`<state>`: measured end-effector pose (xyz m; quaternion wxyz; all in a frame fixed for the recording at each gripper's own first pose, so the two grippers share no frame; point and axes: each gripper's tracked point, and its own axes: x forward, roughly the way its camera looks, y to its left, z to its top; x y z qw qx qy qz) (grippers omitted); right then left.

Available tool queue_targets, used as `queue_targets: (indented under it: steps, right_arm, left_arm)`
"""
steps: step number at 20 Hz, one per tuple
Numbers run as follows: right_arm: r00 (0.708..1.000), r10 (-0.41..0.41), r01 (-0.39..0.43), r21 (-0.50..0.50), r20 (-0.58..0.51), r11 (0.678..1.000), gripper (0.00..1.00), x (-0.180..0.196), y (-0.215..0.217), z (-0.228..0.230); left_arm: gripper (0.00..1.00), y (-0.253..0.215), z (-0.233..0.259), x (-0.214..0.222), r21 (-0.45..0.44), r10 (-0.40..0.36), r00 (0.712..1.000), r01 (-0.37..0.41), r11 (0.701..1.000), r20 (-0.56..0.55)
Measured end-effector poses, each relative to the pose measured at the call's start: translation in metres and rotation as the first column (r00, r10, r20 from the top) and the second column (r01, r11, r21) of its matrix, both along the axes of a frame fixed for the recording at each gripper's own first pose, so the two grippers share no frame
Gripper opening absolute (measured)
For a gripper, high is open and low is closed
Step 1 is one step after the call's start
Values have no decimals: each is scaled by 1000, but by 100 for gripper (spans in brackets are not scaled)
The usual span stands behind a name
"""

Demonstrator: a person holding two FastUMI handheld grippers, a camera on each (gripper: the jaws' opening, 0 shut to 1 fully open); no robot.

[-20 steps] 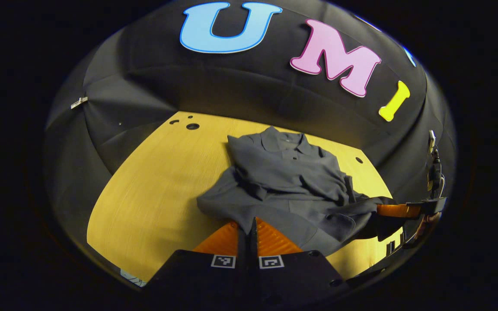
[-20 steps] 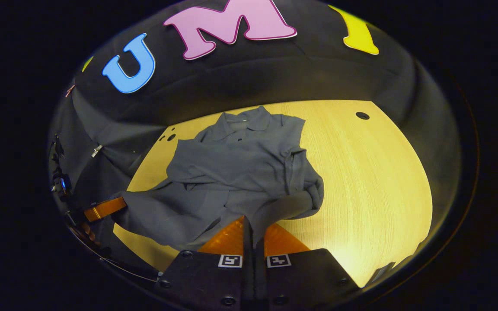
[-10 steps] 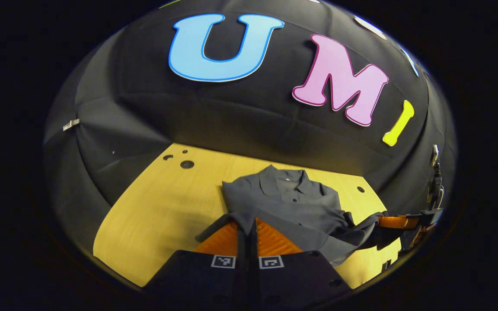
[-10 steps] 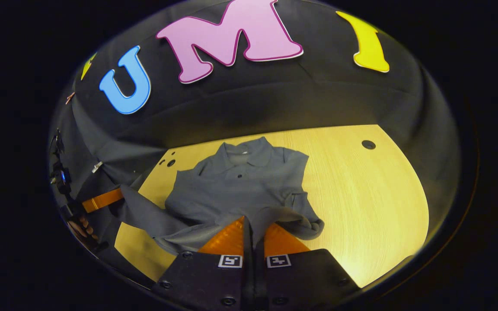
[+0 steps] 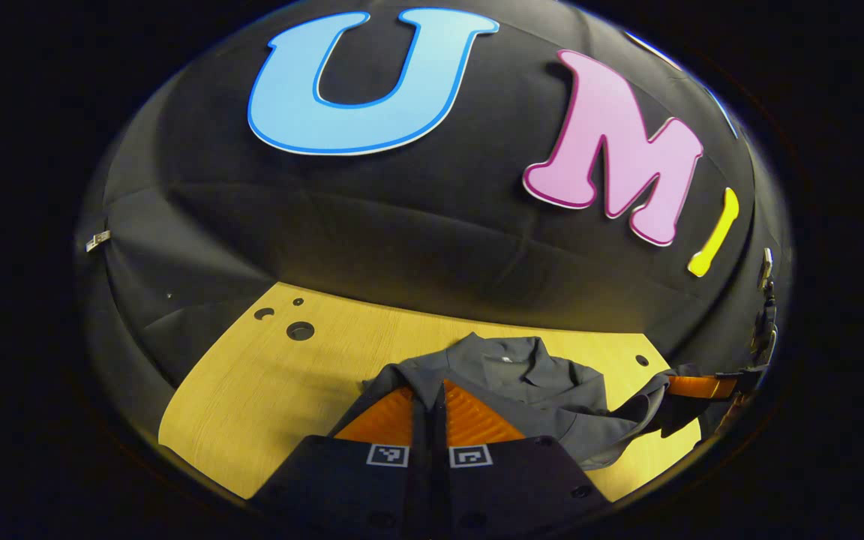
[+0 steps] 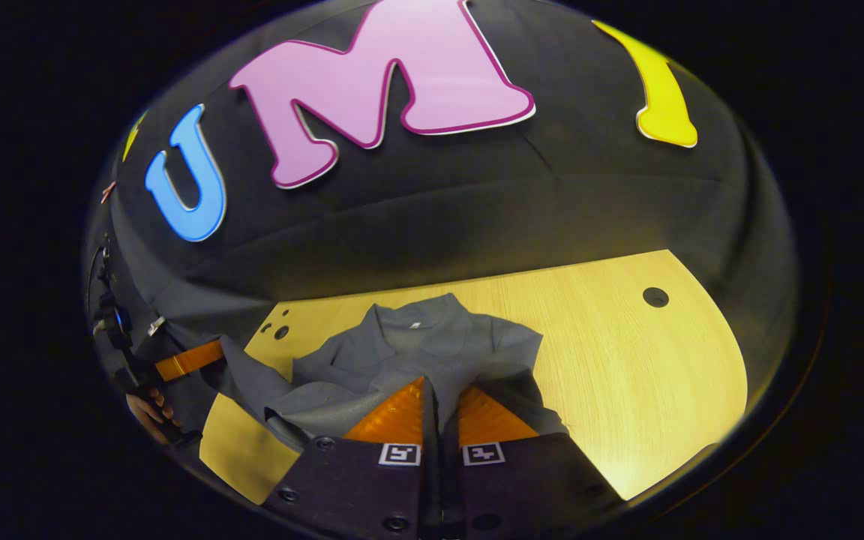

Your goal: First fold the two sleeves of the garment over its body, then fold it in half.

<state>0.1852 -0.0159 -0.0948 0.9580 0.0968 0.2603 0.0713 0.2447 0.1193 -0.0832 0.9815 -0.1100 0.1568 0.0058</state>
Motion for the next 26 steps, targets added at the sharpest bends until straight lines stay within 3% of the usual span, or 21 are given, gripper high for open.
queue_targets:
  steps: [7,8,9,14,15,16,17,18,19,20,21,23,24,25,26]
  right_arm:
    - [996,-87,88,51,-26,995,6,72,-5,-30]
    - [995,-92,93,45,-27,995,6,81,-5,-36]
    - [995,-98,99,38,-27,994,6,89,-6,-39]
    - [991,-120,122,38,-57,992,12,114,-8,-64]
    - [990,-123,125,35,-70,991,3,115,-9,-69]
    - [989,-121,124,31,-84,992,23,115,-9,-77]
    - [989,-116,119,21,-95,993,17,113,-9,-80]
    - [989,-106,108,11,-100,994,38,110,-8,-81]
    - [991,-85,86,9,-104,996,40,106,-4,-82]
    - [992,-70,71,3,-107,997,51,100,0,-79]
    - [993,-58,58,-6,-103,998,61,96,2,-75]
    - [996,-60,57,-35,-73,998,82,88,-2,-57]
    - [996,-62,59,-42,-58,997,99,84,-3,-53]
    - [997,-62,60,-47,-43,997,99,79,-6,-43]
    - [997,-70,68,-58,-26,996,99,72,-12,-33]
  left_arm:
    - [5,20,-32,72,-17,36,999,-36,999,-21]
    - [9,19,-35,82,-15,31,999,-31,999,-18]
    - [5,18,-37,91,-15,26,1000,-27,1000,-14]
    - [6,15,-58,116,7,19,999,-19,1000,-33]
    - [7,14,-61,116,10,20,999,-20,1000,-48]
    - [9,13,-65,116,12,28,998,-27,1000,-61]
    - [13,14,-67,114,13,40,997,-39,999,-71]
    - [16,13,-68,110,8,43,996,-42,999,-80]
    - [27,12,-67,107,4,50,995,-50,999,-86]
    - [41,15,-64,103,6,63,994,-63,998,-85]
    - [50,18,-59,100,11,73,994,-73,997,-77]
    - [59,25,-44,87,28,94,994,-92,995,-55]
    - [66,29,-36,80,42,103,994,-101,994,-41]
    - [80,34,-26,71,57,114,993,-112,992,-28]
    - [85,37,-16,62,71,118,993,-117,991,-12]
